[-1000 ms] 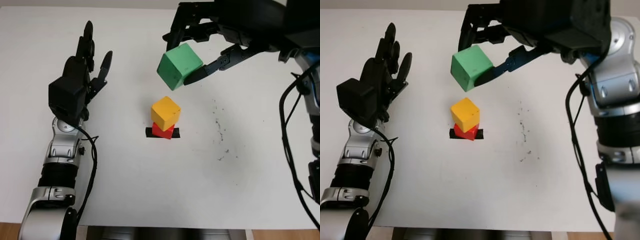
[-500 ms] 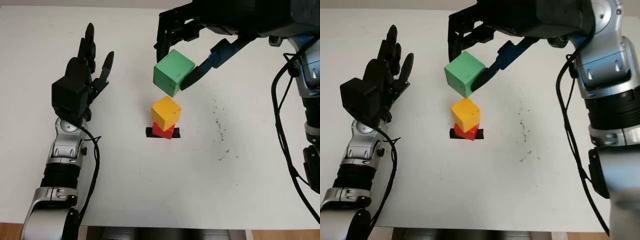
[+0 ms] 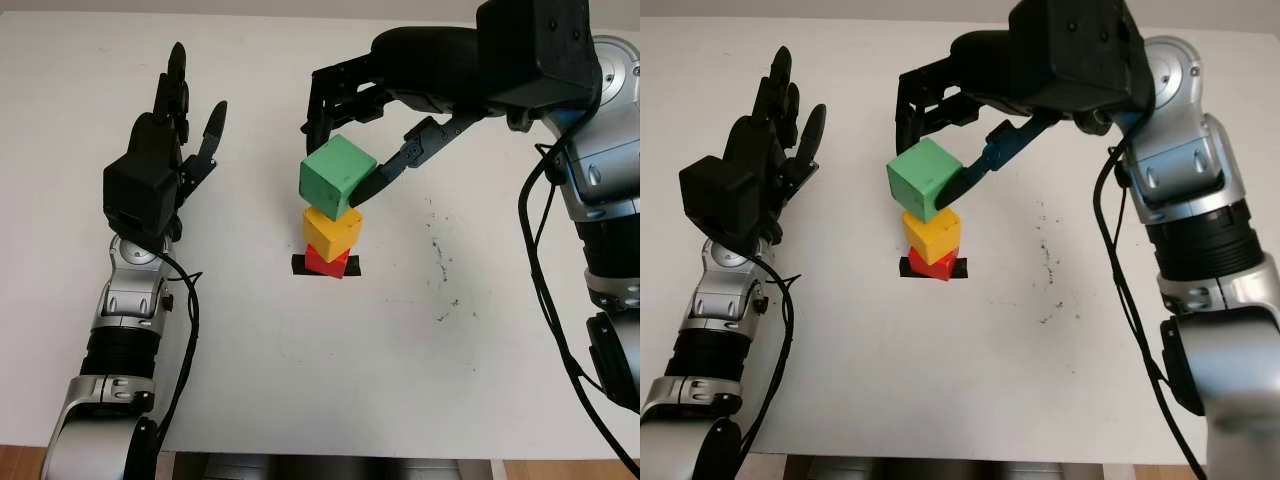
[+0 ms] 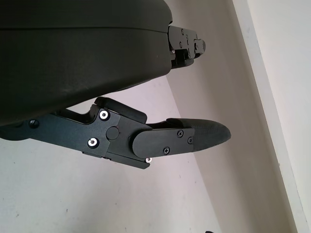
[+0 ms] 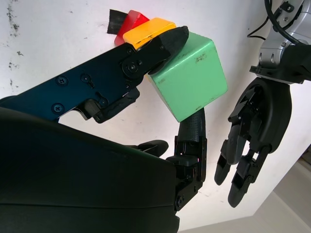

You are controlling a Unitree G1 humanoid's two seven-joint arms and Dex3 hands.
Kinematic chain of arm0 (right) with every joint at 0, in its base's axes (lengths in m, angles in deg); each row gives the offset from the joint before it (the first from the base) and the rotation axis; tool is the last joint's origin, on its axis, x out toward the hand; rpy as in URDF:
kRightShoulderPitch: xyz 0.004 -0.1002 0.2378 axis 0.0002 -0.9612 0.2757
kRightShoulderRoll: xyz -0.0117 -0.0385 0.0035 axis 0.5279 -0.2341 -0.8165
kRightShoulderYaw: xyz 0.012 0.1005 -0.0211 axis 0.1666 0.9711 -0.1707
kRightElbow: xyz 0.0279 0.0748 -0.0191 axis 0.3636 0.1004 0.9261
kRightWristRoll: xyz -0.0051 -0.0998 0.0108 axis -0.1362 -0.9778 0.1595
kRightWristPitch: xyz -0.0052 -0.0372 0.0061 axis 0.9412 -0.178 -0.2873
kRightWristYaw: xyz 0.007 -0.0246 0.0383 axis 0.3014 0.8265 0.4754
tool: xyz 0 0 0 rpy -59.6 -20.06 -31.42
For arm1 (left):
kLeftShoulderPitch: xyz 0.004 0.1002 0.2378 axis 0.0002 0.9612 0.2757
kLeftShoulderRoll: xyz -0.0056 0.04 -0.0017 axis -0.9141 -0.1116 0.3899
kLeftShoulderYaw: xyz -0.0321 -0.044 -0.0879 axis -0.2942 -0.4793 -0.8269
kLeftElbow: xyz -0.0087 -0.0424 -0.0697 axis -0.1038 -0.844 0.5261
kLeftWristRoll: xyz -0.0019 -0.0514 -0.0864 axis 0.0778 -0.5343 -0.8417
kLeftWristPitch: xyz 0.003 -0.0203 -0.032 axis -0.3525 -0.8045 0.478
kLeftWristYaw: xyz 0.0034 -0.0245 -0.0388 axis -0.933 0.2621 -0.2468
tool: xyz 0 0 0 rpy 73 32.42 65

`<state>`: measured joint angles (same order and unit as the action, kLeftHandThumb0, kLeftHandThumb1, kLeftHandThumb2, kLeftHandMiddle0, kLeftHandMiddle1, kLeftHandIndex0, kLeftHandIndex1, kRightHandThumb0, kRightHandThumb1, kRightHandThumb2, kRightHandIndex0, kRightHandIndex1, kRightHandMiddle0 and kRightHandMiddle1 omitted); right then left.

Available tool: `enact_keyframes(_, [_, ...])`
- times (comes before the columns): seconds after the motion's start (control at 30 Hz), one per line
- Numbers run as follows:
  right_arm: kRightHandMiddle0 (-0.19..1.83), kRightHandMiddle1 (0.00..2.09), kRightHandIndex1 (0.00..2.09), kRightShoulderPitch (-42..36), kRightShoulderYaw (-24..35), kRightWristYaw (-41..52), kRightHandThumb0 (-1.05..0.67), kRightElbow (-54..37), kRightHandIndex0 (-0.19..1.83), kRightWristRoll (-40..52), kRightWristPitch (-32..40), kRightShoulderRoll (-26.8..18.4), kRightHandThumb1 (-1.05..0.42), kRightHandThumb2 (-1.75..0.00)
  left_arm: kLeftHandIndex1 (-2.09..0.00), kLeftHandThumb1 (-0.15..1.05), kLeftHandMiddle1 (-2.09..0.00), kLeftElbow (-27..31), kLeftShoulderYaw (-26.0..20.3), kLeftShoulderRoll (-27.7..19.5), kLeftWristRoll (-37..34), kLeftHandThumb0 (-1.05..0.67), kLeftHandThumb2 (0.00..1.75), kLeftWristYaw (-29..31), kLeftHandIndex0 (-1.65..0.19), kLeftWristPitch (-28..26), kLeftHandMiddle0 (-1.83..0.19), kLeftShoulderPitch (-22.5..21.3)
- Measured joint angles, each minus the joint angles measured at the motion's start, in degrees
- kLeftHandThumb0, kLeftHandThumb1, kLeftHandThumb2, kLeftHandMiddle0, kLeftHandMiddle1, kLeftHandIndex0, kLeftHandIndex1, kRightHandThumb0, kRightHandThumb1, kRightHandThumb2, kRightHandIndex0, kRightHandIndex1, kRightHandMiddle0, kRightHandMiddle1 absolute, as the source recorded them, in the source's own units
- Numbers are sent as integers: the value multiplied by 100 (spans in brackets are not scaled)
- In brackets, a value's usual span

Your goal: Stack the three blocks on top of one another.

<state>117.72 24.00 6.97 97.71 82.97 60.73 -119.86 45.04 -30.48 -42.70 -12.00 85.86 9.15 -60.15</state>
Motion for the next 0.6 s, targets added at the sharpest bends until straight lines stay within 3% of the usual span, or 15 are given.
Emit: enact_keyframes(0.6, [41,162,6,-211,60,-85,-51,-85,40,66,136,-1,-93,-5,-5,105,-5,4,8,-1,-22,-66,46,20,4,-4,5,0])
